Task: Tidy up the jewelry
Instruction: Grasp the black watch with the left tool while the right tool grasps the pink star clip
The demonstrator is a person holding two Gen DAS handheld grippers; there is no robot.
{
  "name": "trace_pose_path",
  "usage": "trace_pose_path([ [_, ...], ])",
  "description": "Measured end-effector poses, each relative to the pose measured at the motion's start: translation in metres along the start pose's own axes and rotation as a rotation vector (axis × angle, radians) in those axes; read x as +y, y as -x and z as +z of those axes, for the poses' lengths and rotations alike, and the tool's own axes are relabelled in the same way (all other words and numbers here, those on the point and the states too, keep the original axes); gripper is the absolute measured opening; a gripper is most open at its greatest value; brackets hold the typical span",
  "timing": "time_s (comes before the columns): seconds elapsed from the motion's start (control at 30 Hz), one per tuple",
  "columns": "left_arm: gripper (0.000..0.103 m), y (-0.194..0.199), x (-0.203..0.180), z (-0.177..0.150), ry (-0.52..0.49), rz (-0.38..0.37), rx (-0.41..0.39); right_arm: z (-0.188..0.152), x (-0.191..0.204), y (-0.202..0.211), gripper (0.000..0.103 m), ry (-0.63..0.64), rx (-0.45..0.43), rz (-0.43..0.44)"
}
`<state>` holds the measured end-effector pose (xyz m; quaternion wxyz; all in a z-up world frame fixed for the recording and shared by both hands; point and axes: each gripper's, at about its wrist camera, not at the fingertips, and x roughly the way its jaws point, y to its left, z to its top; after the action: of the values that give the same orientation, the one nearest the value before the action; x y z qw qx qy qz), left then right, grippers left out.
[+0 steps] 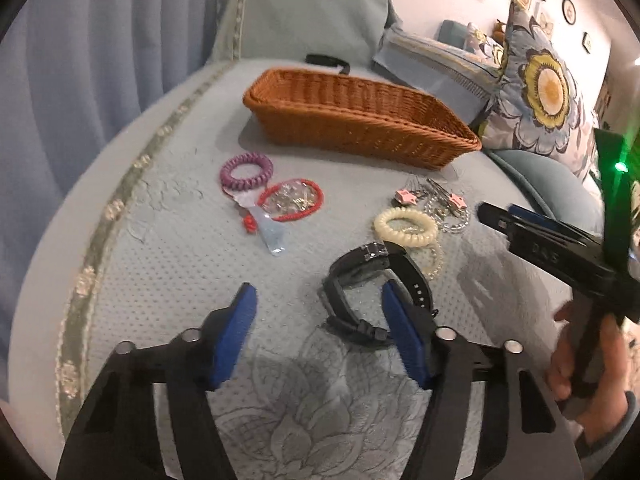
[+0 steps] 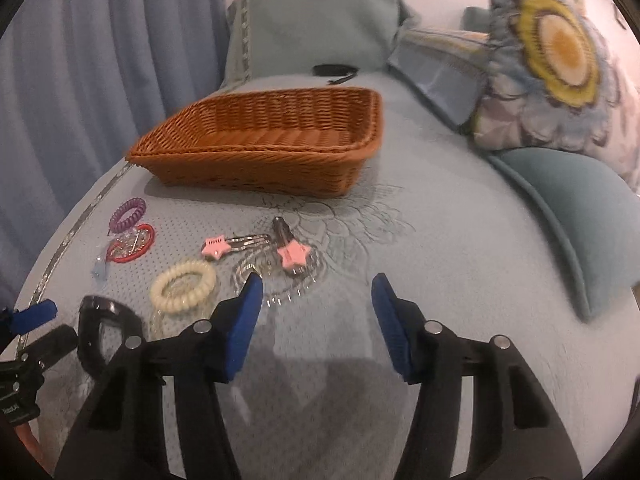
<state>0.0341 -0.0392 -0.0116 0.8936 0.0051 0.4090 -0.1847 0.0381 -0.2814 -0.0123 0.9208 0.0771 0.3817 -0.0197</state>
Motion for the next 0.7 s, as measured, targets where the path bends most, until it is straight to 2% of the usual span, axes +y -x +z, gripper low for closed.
trace_pose_path([
  [0.2,0.054,-0.014,0.001,0.002,0.048,-0.004,0.064,0.017,0.002,-0.024,0.047,0.038,0.041,-0.004],
  [0.3,0.043,-0.022,0.001,0.004,0.068,-0.013,0.096,0.020,0.006,-0.037,0.037,0.068,0.077,0.004],
  [0.37,0.042,-0.026,0.000,0.004,0.070,-0.001,0.106,0.021,0.011,-0.043,0.035,0.090,0.099,0.007],
  [0.4,0.041,-0.027,-0.001,0.004,0.070,0.002,0.104,0.021,0.013,-0.044,0.030,0.102,0.102,0.010],
  [0.43,0.038,-0.027,-0.001,0.005,0.069,0.008,0.097,0.021,0.015,-0.045,0.025,0.112,0.105,0.012],
  [0.5,0.021,-0.027,-0.002,0.005,0.062,0.003,0.095,0.021,0.016,-0.044,0.023,0.117,0.096,0.013],
  [0.53,0.015,-0.028,-0.003,0.005,0.059,-0.006,0.098,0.020,0.016,-0.042,0.018,0.118,0.082,0.018],
  [0.7,0.011,-0.021,-0.001,0.003,0.056,-0.021,0.064,0.016,0.013,-0.026,0.018,0.097,0.044,0.046],
])
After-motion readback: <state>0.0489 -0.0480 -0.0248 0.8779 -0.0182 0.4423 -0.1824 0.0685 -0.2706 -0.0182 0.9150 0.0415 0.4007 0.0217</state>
